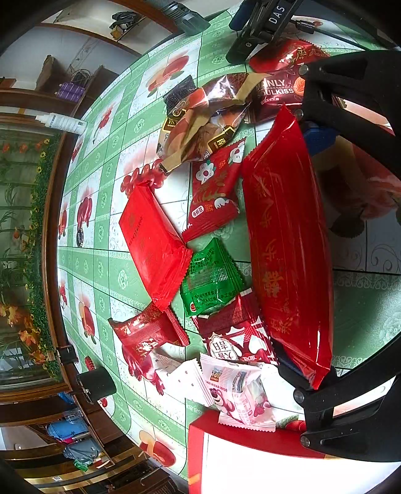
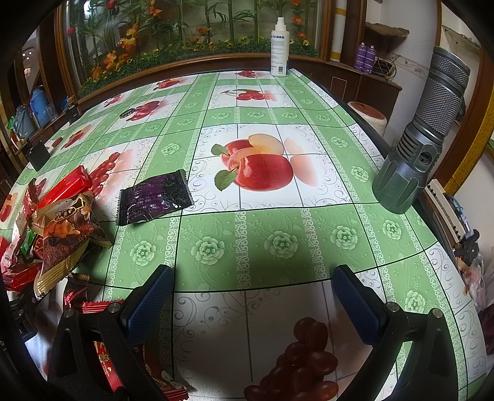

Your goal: Organize snacks

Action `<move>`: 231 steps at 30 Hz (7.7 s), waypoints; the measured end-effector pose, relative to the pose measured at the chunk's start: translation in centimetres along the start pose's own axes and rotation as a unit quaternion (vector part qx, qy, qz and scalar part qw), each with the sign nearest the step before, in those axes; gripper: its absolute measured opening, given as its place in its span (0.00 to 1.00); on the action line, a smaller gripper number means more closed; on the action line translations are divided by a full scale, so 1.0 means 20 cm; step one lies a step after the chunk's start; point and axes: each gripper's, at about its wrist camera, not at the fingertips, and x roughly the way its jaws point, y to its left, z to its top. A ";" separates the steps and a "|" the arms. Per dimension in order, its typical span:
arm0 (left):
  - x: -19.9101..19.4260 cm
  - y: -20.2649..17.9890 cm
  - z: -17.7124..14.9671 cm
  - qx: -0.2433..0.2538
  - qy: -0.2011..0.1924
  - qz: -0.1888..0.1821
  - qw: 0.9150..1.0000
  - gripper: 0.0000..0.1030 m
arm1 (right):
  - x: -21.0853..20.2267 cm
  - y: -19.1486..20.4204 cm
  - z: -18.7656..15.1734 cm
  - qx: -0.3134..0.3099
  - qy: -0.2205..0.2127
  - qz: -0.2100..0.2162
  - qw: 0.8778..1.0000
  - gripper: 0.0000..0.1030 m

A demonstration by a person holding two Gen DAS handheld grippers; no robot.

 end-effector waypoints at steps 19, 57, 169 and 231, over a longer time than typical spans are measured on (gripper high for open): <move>0.00 0.00 0.00 0.000 0.000 0.000 1.000 1.00 | 0.00 0.00 0.00 0.000 0.000 0.000 1.000 1.00; -0.64 0.20 -0.24 0.014 -0.115 0.021 0.993 1.00 | -0.55 0.23 -0.22 -0.029 -0.190 0.081 0.978 1.00; -0.68 0.57 -0.41 0.013 -0.050 -0.110 0.993 0.56 | -0.32 0.79 -0.34 -0.098 0.036 0.355 0.929 0.36; -0.39 0.37 -0.44 0.060 0.053 -0.066 0.995 0.55 | -0.36 0.78 -0.41 -0.209 0.012 0.169 0.963 0.38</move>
